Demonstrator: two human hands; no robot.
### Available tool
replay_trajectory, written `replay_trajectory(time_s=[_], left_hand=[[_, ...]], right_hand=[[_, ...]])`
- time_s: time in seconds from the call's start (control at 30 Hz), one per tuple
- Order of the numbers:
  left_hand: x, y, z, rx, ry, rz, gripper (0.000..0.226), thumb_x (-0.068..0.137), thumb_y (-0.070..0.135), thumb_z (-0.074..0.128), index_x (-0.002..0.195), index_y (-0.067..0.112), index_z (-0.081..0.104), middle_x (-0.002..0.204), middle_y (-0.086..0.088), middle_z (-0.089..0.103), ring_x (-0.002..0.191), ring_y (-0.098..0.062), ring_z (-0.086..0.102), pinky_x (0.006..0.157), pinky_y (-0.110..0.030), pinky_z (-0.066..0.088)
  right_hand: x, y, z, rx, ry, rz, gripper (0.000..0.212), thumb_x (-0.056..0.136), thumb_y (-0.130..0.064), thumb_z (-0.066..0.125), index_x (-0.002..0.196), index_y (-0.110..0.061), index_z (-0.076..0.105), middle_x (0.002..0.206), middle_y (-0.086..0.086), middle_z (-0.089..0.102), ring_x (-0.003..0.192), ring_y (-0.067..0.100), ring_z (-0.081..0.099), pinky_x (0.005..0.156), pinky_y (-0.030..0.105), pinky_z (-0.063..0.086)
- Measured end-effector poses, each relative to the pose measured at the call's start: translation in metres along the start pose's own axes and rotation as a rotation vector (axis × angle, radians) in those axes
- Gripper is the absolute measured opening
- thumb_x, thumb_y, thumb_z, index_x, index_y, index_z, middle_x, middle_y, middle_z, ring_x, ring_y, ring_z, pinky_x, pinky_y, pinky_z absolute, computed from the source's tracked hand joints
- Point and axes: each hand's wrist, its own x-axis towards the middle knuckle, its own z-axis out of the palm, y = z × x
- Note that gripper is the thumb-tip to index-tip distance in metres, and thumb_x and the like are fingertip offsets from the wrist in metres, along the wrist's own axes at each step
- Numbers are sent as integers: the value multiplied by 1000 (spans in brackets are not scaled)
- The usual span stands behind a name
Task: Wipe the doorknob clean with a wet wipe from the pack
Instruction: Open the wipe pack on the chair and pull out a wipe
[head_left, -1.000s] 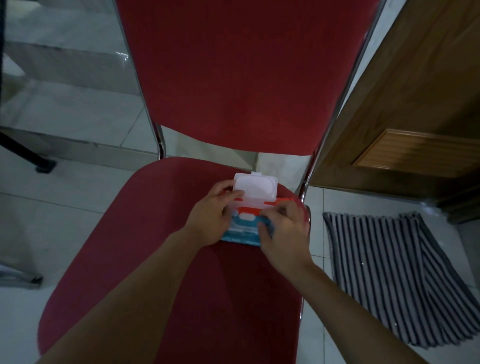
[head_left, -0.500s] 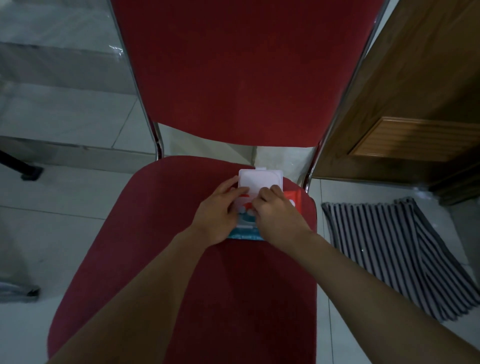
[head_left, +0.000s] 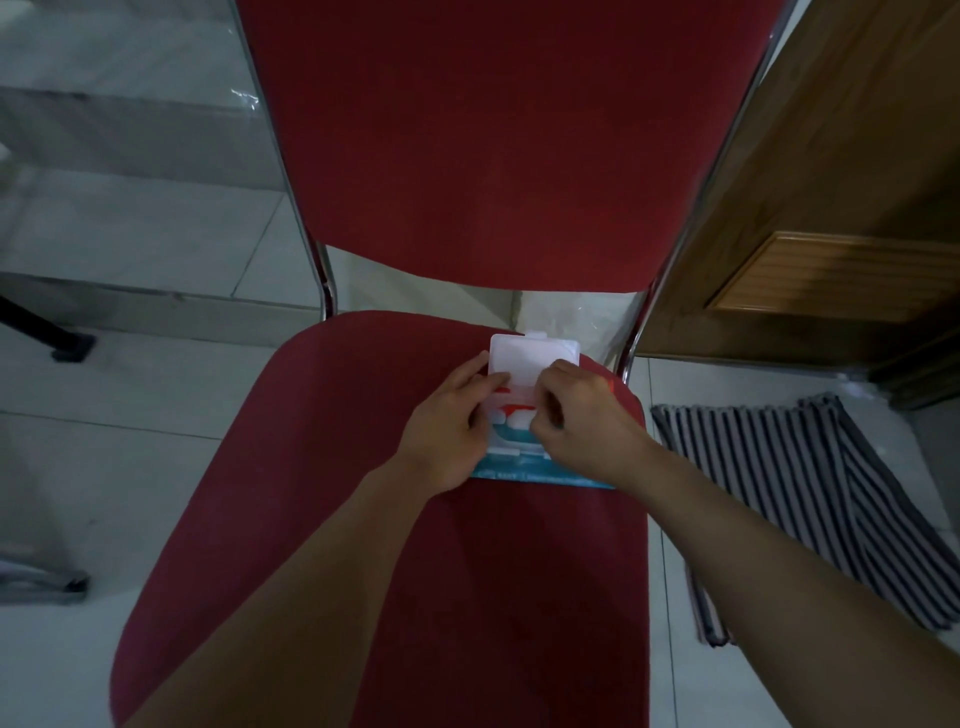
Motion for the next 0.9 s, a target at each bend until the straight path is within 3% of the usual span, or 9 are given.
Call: replay_trajectory(time_s=[0.17, 0.3, 0.37, 0.47, 0.57, 0.67, 0.77, 0.83, 0.9], left_hand=[[-2, 1, 1, -5, 18, 14, 46, 89, 0, 43, 131, 17, 47, 149, 4, 30, 133, -10, 32, 103, -14, 24], [-3, 1, 2, -53, 24, 2, 48, 88, -2, 43, 131, 17, 47, 148, 4, 32, 132, -10, 34, 103, -15, 25], [-3, 1, 2, -56, 27, 0, 48, 87, -1, 44, 132, 17, 46, 148, 4, 33, 132, -10, 34, 102, -14, 25], [-4, 2, 3, -58, 25, -4, 48, 88, -1, 44, 132, 18, 45, 148, 4, 32, 132, -9, 33, 102, -13, 26], [-4, 4, 3, -78, 29, -8, 49, 87, -3, 43, 133, 16, 45, 148, 2, 32, 133, -11, 33, 104, -15, 26], [-5, 5, 4, -84, 37, -26, 50, 86, -4, 43, 132, 17, 46, 148, 2, 32, 134, -11, 32, 105, -16, 26], [-6, 6, 5, -94, 32, -36, 50, 87, -3, 42, 132, 18, 46, 148, 3, 31, 134, -11, 32, 105, -16, 25], [-6, 6, 5, -83, 30, -40, 49, 88, -2, 42, 132, 19, 45, 148, 4, 31, 133, -10, 32, 104, -14, 24], [-6, 6, 4, -87, 32, -46, 48, 88, -1, 42, 132, 19, 46, 148, 5, 32, 133, -9, 32, 102, -11, 22]], right_hand=[[-4, 7, 2, 31, 102, 26, 3, 76, -2, 56, 77, 1, 57, 76, 9, 53, 66, 18, 45, 59, 28, 38], [-2, 3, 1, 56, -32, -61, 25, 79, -14, 64, 104, -11, 66, 94, 5, 55, 75, 10, 49, 71, 7, 37], [-1, -1, 3, 3, -87, -78, 23, 83, -17, 63, 105, -12, 68, 105, 12, 56, 85, 18, 55, 79, 18, 41], [-1, -6, 5, -51, -35, -52, 17, 83, -7, 59, 94, -4, 71, 103, 18, 60, 84, 28, 59, 77, 32, 48], [0, -10, 7, -33, 1, -19, 17, 79, 1, 55, 85, 2, 70, 97, 20, 61, 78, 28, 59, 71, 35, 51], [0, -11, 8, 167, 44, 99, 15, 74, 4, 55, 72, -2, 69, 79, 10, 66, 67, 17, 59, 57, 16, 46], [-2, -8, 4, 432, -12, 251, 26, 75, 2, 59, 60, -18, 66, 67, -10, 61, 63, 3, 57, 56, 8, 44], [-1, -4, 1, 548, -58, 316, 32, 77, 1, 62, 59, -24, 64, 68, -12, 61, 65, 1, 56, 56, 5, 44], [-2, 2, -1, 727, -56, 393, 31, 78, 3, 61, 61, -23, 64, 71, -6, 63, 72, 8, 58, 66, 13, 47]])
